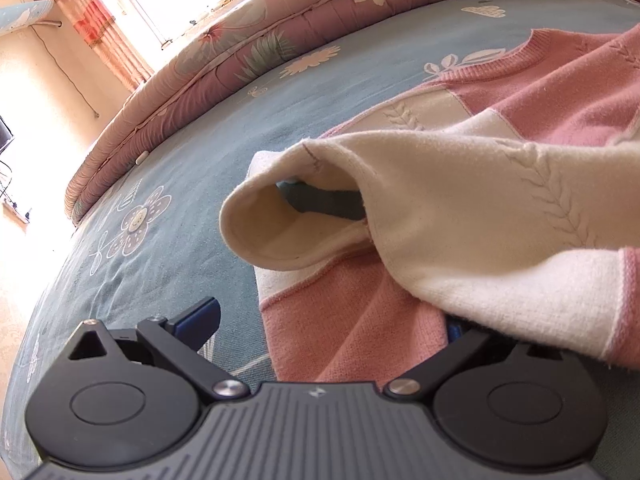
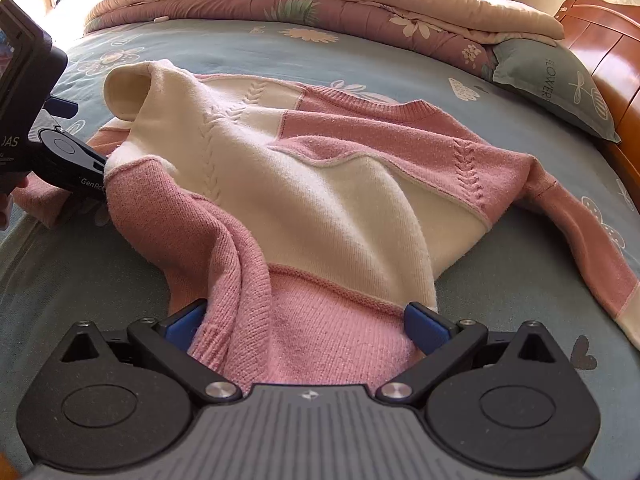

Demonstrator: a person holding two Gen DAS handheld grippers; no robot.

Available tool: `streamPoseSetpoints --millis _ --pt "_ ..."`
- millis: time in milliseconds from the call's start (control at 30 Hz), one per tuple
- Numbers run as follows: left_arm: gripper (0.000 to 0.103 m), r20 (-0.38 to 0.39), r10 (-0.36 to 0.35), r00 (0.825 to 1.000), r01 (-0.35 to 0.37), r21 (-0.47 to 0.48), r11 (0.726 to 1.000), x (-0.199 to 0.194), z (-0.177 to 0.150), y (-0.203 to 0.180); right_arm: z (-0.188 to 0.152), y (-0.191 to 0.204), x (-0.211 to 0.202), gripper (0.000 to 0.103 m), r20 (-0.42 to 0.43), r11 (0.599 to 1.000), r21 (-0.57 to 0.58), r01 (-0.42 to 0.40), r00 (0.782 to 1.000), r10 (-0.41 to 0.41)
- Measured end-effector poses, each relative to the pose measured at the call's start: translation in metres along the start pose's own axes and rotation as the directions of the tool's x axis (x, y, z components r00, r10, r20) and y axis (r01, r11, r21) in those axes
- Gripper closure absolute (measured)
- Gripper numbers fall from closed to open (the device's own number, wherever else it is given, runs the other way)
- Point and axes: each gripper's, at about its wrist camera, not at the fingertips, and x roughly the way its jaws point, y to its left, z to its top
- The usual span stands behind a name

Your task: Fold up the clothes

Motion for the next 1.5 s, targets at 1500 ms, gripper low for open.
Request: streamPoseSetpoints --millis 1500 --pt "0.004 -0.129 0.492 0.861 -0.505 -0.102 0.857 0.048 -0.013 0.238 0.007 0.007 -0.026 0.000 0.033 0.998 -0.046 0.031 0.999 -0.030"
